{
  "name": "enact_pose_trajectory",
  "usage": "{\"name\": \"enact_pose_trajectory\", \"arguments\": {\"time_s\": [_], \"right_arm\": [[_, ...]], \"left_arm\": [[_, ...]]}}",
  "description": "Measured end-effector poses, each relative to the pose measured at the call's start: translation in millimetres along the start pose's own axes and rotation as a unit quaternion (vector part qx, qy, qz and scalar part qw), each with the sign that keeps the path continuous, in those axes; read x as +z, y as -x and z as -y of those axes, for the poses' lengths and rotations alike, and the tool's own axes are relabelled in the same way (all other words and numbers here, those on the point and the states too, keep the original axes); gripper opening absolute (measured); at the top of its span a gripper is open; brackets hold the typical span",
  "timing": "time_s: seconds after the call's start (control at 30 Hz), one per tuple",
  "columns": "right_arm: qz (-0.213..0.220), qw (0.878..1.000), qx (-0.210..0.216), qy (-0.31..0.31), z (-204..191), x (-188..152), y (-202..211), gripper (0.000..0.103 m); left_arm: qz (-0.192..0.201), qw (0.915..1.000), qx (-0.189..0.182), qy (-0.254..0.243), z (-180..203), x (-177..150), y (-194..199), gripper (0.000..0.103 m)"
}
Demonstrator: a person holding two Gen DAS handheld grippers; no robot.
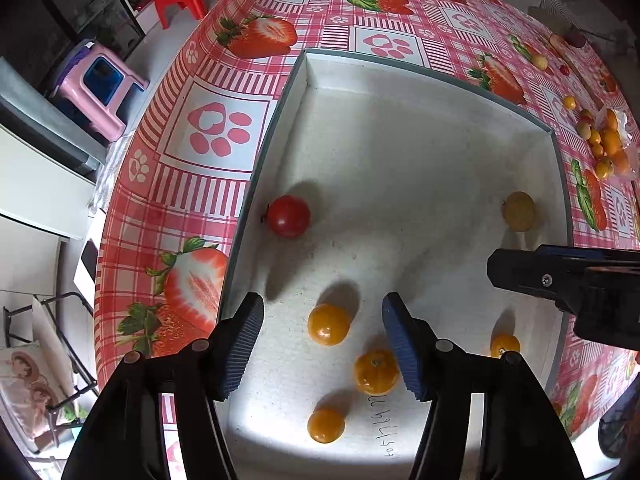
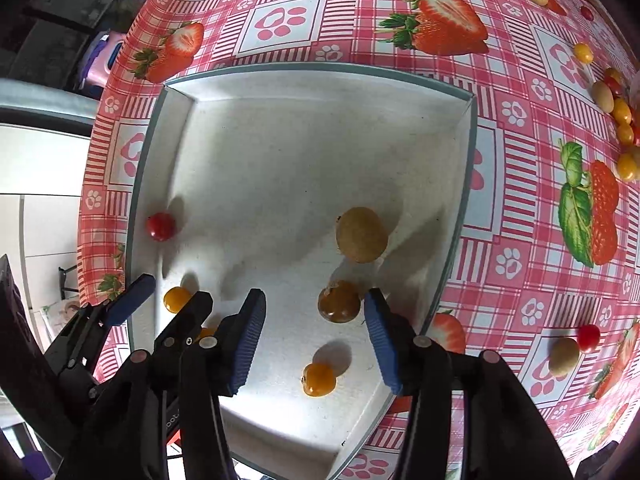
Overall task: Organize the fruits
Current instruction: 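Carry the yellow tomato and brown fruit over the tray and open both tools, then grasp a yellow tomato with the left tool while the right tool grasps a red tomato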
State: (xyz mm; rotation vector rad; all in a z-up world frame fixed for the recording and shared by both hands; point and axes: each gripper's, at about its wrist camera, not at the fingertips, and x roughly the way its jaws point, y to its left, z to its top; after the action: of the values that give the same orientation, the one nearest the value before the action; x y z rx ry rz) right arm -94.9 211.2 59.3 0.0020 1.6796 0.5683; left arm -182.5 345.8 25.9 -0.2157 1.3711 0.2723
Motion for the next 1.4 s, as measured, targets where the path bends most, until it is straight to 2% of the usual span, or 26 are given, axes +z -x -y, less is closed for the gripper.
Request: {"name": "enact_pose_trajectory", "arguments": {"time_s": [0.1, 0.27, 0.53, 0.7, 0.87, 1.07, 1.4], "right_arm": [[0.016, 1.0, 0.013, -0.004, 1, -2, 16, 0.067], [0.046, 0.999, 0.015, -0.009, 13, -13, 50, 0.07], [0.062, 0.996, -0.032, -0.058, 103, -59, 90, 0.071], [0.046, 0.994, -0.07, -0.07, 159, -86, 91, 0.071], [0.035, 0.994, -0.093, -0.035, 197, -97, 89, 0.071], [0.032, 0.994, -0.093, 0.041, 206, -92, 82, 0.07], [0.036, 0.981, -0.104, 0.158, 187, -72, 58, 0.063]], "left_arm": [[-0.002, 1.0, -0.004, 0.002, 1, -1, 6, 0.063], [0.012, 0.9999, -0.006, -0.011, 9, -5, 26, 0.063], [0.029, 0.9982, -0.021, -0.047, 54, -26, 61, 0.063], [0.035, 0.9966, -0.029, -0.069, 96, -44, 79, 0.063], [0.028, 0.996, -0.046, -0.071, 146, -67, 83, 0.063], [0.008, 0.9978, -0.038, -0.053, 192, -92, 64, 0.063], [-0.026, 0.9996, 0.001, 0.014, 198, -119, 22, 0.063]]}}
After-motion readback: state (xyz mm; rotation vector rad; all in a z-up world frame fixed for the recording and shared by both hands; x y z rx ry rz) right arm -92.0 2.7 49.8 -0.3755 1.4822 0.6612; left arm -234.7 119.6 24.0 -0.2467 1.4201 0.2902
